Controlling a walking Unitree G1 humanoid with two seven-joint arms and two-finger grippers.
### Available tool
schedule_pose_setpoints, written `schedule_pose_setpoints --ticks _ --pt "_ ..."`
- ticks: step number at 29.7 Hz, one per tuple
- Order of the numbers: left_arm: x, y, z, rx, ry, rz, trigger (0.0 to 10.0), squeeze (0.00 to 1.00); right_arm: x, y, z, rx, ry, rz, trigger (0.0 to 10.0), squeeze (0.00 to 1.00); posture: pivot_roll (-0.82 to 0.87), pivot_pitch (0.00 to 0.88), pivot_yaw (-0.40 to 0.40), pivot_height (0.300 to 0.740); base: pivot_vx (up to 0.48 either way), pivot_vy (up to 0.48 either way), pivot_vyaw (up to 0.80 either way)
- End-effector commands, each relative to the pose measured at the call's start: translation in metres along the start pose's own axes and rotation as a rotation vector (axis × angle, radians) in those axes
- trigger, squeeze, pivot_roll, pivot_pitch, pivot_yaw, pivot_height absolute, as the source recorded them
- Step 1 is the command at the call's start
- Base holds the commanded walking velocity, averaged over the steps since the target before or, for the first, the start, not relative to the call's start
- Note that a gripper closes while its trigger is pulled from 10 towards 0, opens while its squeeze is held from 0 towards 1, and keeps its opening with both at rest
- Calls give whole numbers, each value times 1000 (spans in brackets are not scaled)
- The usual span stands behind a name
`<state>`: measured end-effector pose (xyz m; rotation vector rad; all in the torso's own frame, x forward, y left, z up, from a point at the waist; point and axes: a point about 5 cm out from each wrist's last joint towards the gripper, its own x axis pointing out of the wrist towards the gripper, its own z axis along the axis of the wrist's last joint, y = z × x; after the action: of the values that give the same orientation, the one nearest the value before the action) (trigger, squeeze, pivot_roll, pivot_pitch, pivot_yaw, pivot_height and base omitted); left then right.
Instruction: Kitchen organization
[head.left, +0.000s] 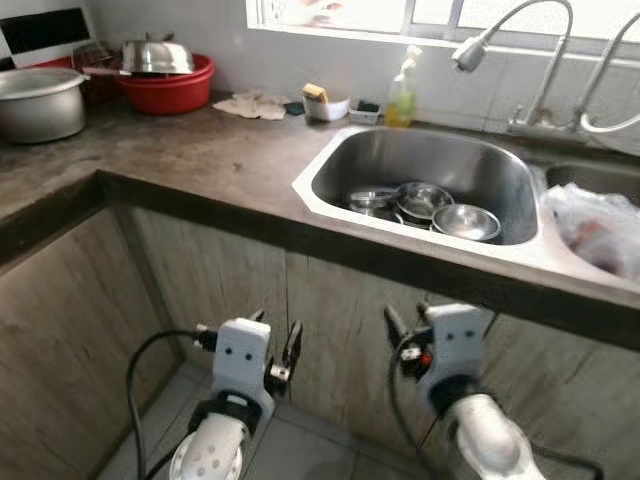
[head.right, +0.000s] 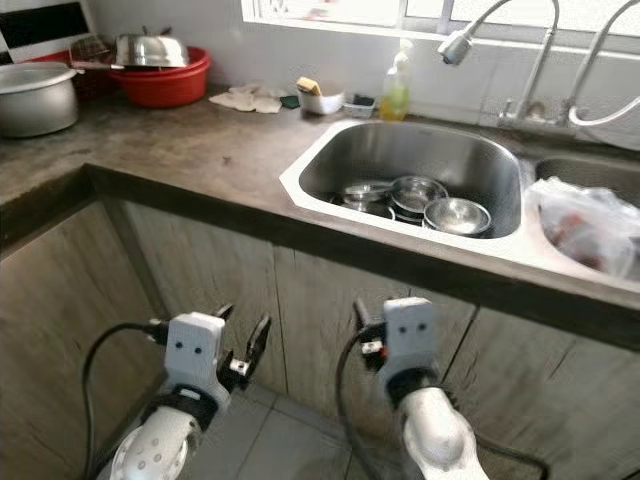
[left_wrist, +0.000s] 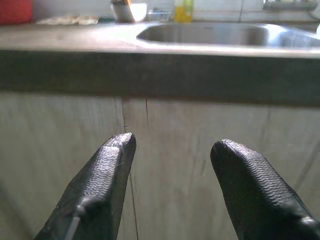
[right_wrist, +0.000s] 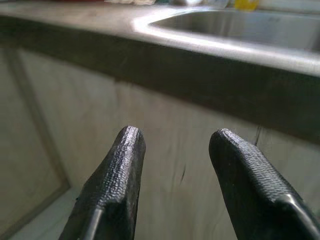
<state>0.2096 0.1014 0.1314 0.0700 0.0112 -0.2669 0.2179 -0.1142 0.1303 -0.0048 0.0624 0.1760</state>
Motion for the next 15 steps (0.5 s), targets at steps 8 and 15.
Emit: schedule_pose_setpoints --ticks 8,15 --pt "-9 -1 -3 -20 28 18 10000 0 -2 -1 -2 -2 21 -4 10000 0 163 82 -26 740 -425 0 0" --pt "-9 -3 -2 -18 30 19 10000 0 -2 0 -2 -15 20 14 10000 0 164 90 -33 740 -436 0 0"
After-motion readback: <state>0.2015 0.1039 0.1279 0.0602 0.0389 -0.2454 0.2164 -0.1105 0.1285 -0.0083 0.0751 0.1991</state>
